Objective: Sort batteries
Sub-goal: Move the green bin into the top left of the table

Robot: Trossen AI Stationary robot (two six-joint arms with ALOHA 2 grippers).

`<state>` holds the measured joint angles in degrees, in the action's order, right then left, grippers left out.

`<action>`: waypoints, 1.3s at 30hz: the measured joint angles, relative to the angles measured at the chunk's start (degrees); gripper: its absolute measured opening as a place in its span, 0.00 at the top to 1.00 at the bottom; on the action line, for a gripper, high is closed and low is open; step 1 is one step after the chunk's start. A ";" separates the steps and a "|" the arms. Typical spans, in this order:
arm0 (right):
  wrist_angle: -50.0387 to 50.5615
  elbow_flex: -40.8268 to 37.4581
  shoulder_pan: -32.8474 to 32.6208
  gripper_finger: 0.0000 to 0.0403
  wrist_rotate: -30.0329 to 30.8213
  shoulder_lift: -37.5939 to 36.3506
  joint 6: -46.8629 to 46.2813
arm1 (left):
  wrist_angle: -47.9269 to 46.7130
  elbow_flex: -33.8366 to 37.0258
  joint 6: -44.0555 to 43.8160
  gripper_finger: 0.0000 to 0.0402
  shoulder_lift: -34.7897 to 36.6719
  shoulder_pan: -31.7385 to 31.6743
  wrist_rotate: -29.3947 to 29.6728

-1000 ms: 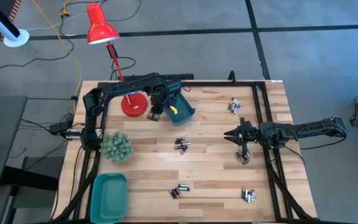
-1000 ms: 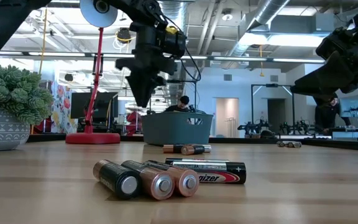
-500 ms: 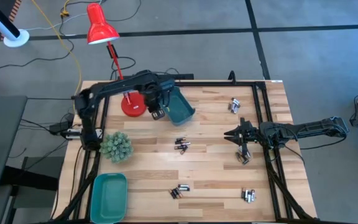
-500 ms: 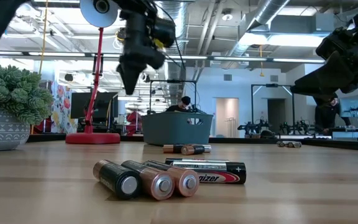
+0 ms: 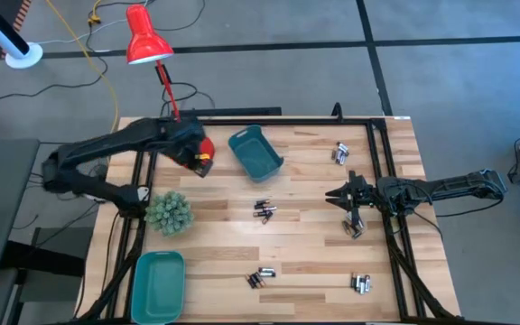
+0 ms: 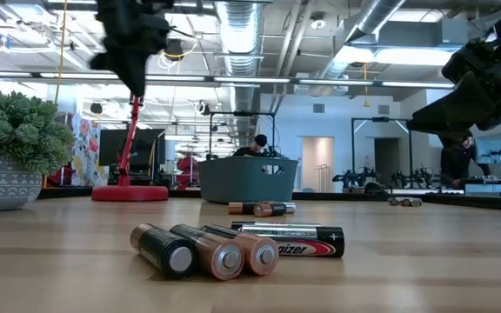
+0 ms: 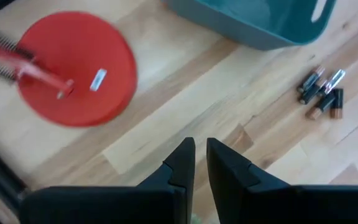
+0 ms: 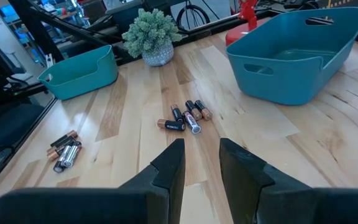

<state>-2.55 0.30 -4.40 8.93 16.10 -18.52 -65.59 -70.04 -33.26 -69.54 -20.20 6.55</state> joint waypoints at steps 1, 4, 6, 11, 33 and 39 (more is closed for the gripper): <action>0.00 -0.02 0.02 0.71 0.01 0.00 0.00 | 0.13 1.19 -1.48 0.91 1.94 0.57 0.84; 0.01 -0.02 0.29 0.71 0.06 0.01 1.68 | 0.11 4.53 -5.40 0.91 7.21 1.96 3.88; -0.02 0.00 0.50 0.71 0.24 0.02 2.29 | 0.16 6.60 -8.48 0.91 10.19 2.33 5.40; -0.08 -0.01 0.44 0.71 0.28 -0.01 2.33 | 0.07 10.40 -9.92 0.91 15.11 2.37 5.54; -0.74 0.00 4.56 0.71 0.61 -0.01 -9.99 | 1.78 18.37 2.98 0.67 15.04 2.33 7.40; -0.68 0.00 6.57 0.71 0.61 -0.01 -10.00 | 1.46 18.31 -2.49 0.59 15.27 2.31 5.86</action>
<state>-3.23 0.30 2.17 9.55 16.10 -28.52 -64.13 -51.73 -35.75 -54.27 -17.89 12.41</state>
